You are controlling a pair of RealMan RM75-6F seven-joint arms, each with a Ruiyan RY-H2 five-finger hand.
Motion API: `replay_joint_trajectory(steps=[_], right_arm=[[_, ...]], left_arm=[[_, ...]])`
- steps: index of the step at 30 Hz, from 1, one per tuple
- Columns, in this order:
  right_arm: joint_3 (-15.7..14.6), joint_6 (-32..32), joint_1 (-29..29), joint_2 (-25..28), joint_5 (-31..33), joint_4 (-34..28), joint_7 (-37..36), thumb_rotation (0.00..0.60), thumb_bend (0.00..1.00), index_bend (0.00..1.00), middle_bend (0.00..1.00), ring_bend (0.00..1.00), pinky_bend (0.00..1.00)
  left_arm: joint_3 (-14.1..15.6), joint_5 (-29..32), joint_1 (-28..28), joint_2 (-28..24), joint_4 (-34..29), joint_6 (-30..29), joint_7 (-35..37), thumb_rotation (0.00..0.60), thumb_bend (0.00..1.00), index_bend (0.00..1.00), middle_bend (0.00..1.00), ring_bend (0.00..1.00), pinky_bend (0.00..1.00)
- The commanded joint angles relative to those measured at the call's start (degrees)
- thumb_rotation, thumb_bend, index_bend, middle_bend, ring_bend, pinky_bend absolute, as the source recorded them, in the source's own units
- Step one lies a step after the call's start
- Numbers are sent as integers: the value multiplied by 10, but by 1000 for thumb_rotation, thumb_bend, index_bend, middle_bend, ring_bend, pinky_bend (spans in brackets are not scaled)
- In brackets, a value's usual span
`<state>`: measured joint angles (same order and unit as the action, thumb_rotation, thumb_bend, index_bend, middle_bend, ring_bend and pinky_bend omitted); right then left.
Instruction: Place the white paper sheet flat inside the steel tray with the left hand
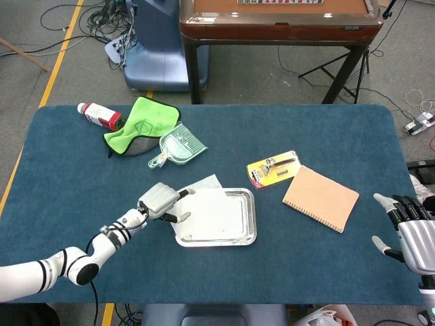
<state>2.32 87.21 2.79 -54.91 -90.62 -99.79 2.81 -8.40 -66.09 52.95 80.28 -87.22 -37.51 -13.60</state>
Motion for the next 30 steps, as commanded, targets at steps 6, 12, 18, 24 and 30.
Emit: replay_joint_trajectory(steps=[6,12,18,24,30], right_arm=[[1,-5,2,-3,5,3,-1,600,195,173,241,139,168],[1,-6,2,-3,7,5,-3,600,194,173,241,139,168],[-1,-3,-1,-2,8,8,-7,600,194,173,241,139,168],[-1,-1,-3,-2,9,12,-12,600,194,173,241,139,168],[0,-1,-3,-2,9,13,-14,600,195,173,241,139,168]], left_arm=[[5,124,65,34,21,53,-51,83,330,159,1000,1000,1000],[30,202,108,60,39,51,-96,82,330,159,1000,1000,1000],[50,269,144,81,49,35,-131,85,330,159,1000,1000,1000],[66,290,164,86,34,26,-147,83,330,162,1000,1000,1000],[76,281,175,87,8,16,-154,85,330,168,1000,1000,1000]])
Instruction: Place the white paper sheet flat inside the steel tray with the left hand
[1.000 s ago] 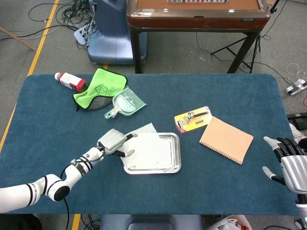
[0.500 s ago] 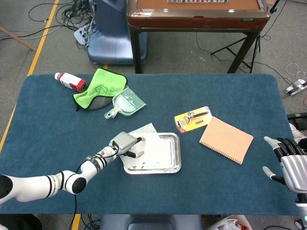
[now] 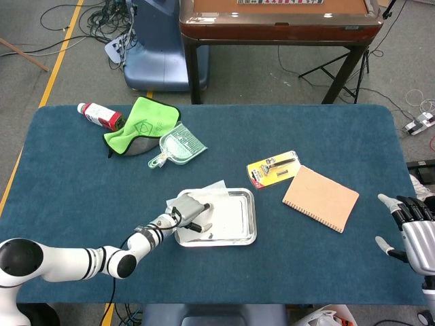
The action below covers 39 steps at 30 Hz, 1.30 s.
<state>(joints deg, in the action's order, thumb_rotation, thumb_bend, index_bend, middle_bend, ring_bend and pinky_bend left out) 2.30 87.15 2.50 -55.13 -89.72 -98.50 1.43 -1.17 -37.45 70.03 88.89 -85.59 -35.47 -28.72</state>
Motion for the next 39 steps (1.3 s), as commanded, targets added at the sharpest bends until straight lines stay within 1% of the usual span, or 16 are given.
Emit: replay_joint_trajectory(steps=[1,11,21,24,27,30,39], right_arm=[[0,0,0,0,0,0,0,600,195,173,241,139,168],[0,3,-2,1,0,-2,2,600,195,173,241,139,168],[0,9,-6,2,0,-3,2,600,195,173,241,139,168],[0,10,-7,2,0,-3,2,600,195,173,241,139,168],[1,9,-6,3,-1,-4,2,600,195,173,241,139,168],[1,8,-4,3,-3,-5,3,600,195,173,241,139,168],[2,1,3,0,-9,-5,2,600,194,173,241,139,168]], left_arm=[[4,-7,6,1,-12,-6,-3,85,330,169,1000,1000,1000],[11,-23,19,13,-27,-15,-8,82,330,174,1000,1000,1000],[16,-11,36,32,-14,-27,-21,84,330,174,1000,1000,1000],[14,-17,33,32,-17,-40,-19,85,330,171,1000,1000,1000],[15,-24,26,18,-31,-51,-15,84,329,171,1000,1000,1000],[21,-31,18,-7,-53,-62,-13,84,330,170,1000,1000,1000],[55,-30,0,-81,-123,-86,-35,81,330,170,1000,1000,1000]])
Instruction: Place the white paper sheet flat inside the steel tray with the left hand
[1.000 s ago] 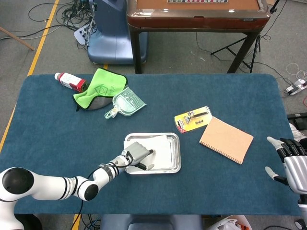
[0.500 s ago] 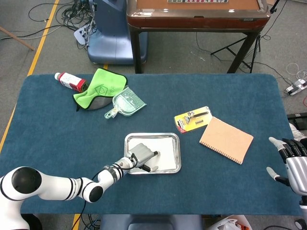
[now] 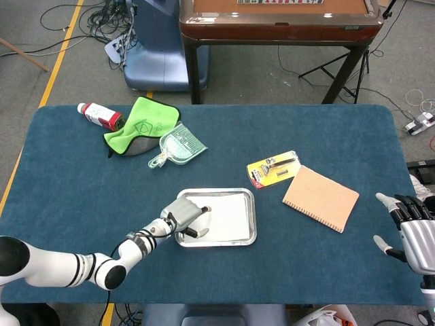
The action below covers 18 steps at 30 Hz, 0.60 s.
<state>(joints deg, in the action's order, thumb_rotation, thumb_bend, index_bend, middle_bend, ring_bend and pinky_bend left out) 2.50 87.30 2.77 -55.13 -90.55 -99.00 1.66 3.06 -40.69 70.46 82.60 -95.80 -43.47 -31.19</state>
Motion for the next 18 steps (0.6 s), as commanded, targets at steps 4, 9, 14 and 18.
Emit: replay_joint_trajectory(steps=[4,9,14,18], right_arm=[[0,-2,2,0,-2,-1,1,600,194,172,241,140,168],[0,-3,3,-1,-4,-1,2,600,195,173,241,139,168],[-1,-1,3,-1,-4,-1,2,600,194,173,241,139,168],[-2,1,0,0,-3,-1,1,600,195,172,241,139,168]], left_arm=[[29,6,-6,-39,-51,-10,-26,84,330,170,1000,1000,1000],[44,16,-3,-46,-72,-13,-48,83,330,170,1000,1000,1000],[47,27,1,-40,-72,-14,-57,82,330,170,1000,1000,1000],[49,39,5,-31,-62,-13,-65,85,329,170,1000,1000,1000]])
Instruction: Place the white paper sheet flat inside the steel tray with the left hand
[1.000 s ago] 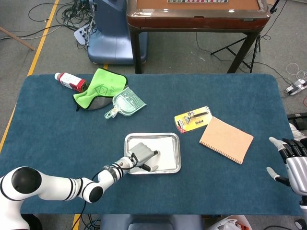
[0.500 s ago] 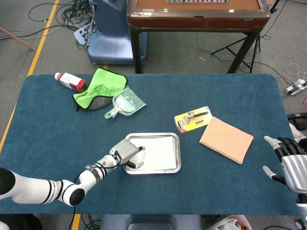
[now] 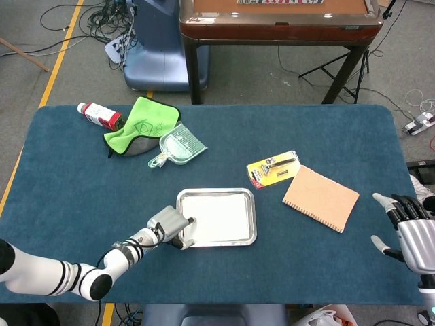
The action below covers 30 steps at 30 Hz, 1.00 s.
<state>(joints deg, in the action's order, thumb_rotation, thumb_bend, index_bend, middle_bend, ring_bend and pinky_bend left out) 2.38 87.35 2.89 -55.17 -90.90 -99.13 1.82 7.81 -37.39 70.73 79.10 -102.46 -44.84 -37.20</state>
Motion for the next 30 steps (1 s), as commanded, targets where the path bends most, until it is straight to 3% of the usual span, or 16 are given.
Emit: replay_joint_trajectory(steps=[1,16,23,26,30], right_arm=[[0,1,-1,0,1,1,-1,600,195,172,241,139,168],[-1,4,-3,0,1,3,-5,600,194,173,241,139,168],[-1,6,-4,2,-1,2,-5,600,194,173,241,139,168],[-1,6,-3,2,-2,4,-7,600,195,173,241,139,168],[-1,5,-2,1,-4,6,-10,600,194,173,241,139,168]], left_arm=[[2,7,3,6,6,0,-6,85,329,170,1000,1000,1000],[0,27,7,17,22,-6,-10,86,329,169,1000,1000,1000],[-19,0,-20,-6,1,-34,29,87,329,163,983,986,1000],[-28,-30,-48,-26,-10,-59,65,143,326,143,923,917,994],[-33,-82,-100,-51,-22,-114,115,315,322,130,759,747,929]])
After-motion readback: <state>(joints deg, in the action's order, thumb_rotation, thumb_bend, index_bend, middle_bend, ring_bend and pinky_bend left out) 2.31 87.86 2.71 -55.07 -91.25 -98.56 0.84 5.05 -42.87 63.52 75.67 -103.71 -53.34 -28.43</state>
